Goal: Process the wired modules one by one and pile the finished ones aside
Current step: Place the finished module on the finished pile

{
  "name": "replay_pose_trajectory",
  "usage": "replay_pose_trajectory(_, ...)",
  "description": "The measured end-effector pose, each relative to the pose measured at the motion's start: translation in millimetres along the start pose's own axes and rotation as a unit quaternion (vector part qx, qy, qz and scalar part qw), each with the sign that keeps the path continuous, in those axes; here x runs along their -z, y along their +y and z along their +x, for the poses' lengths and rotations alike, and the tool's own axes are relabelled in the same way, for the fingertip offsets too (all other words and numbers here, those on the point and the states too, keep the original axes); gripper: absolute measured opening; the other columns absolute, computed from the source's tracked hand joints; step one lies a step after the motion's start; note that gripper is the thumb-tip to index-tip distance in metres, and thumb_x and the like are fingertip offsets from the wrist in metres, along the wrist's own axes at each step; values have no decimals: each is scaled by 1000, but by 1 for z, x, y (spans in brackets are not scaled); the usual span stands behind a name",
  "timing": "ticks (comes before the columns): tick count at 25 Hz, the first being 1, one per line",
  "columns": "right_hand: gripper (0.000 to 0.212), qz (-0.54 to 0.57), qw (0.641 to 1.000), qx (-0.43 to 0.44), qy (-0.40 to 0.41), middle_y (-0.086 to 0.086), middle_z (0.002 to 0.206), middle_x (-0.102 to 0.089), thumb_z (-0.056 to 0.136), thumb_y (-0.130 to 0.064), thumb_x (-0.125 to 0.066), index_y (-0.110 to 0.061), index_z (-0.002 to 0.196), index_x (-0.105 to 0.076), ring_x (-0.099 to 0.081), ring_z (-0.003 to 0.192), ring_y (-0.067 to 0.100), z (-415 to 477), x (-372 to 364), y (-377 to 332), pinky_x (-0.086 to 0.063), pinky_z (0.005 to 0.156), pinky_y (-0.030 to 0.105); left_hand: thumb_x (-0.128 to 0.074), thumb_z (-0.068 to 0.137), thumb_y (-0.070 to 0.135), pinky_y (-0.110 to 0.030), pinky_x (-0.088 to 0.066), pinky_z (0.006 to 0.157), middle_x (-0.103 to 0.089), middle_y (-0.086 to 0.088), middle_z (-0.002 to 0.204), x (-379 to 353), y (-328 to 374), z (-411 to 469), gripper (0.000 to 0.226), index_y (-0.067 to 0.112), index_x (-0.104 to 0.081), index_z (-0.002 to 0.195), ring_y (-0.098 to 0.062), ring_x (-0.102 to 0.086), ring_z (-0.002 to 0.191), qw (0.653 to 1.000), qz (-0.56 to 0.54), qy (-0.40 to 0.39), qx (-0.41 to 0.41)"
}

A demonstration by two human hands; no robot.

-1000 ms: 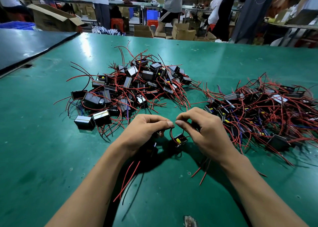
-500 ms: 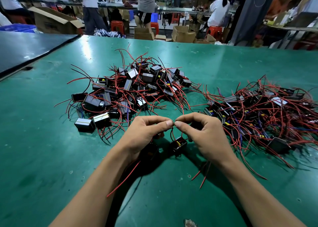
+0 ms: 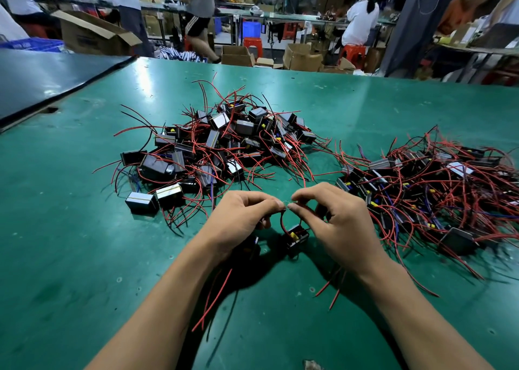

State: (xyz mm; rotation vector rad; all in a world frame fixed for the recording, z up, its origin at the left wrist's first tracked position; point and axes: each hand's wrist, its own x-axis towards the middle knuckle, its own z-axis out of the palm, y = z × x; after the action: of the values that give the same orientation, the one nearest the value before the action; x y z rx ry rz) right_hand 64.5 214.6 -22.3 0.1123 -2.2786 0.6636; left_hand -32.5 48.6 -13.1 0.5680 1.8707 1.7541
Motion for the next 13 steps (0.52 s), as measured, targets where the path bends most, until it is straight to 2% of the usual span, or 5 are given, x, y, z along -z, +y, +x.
replay_pose_trajectory(4, 7, 16, 999, 6, -37, -10, 87, -69, 91, -23, -73, -17, 94, -76, -63, 74, 8, 2, 2, -4, -52, 65, 30, -71, 85, 21, -23, -31, 49, -57, 3, 55, 1, -1, 0, 13, 15, -78, 76, -9, -44, 49, 1000, 28, -7, 8)
replay_pose_trajectory(6, 7, 83, 989, -110, -44, -15, 74, -66, 91, -23, -74, -23, 84, -72, -58, 65, 3, 4, 1, -9, -45, 61, 20, -74, 85, 19, -15, -38, 49, -61, 7, 56, 2, -1, 0, 10, 13, -78, 78, -4, -49, 49, 1000, 14, -18, -10)
replay_pose_trajectory(9, 12, 234, 923, -291, -97, -7, 53, -58, 95, -22, -68, -16, 84, -69, -49, 46, 8, 6, 0, -13, -40, 48, 18, -76, 83, 19, -11, -43, 54, -66, 7, 62, 1, 0, -2, 5, 14, -77, 80, -2, -55, 55, 999, 7, -26, -31)
replay_pose_trajectory(11, 12, 286, 888, -347, -97, 1, 49, -54, 97, -19, -65, -11, 89, -66, -46, 42, 15, 7, -1, -13, -41, 43, 23, -74, 85, 20, -15, -50, 61, -71, 2, 70, 0, 0, -2, 7, 14, -77, 85, -5, -61, 63, 999, 2, -15, -35)
replay_pose_trajectory(13, 11, 289, 880, -376, -28, 6, 49, -57, 97, -16, -64, -8, 90, -65, -50, 40, 15, 10, 0, -10, -43, 42, 24, -68, 90, 23, -26, -57, 79, -76, -1, 87, 2, 0, -1, 13, 15, -77, 95, -10, -70, 82, 999, -25, 17, -29)
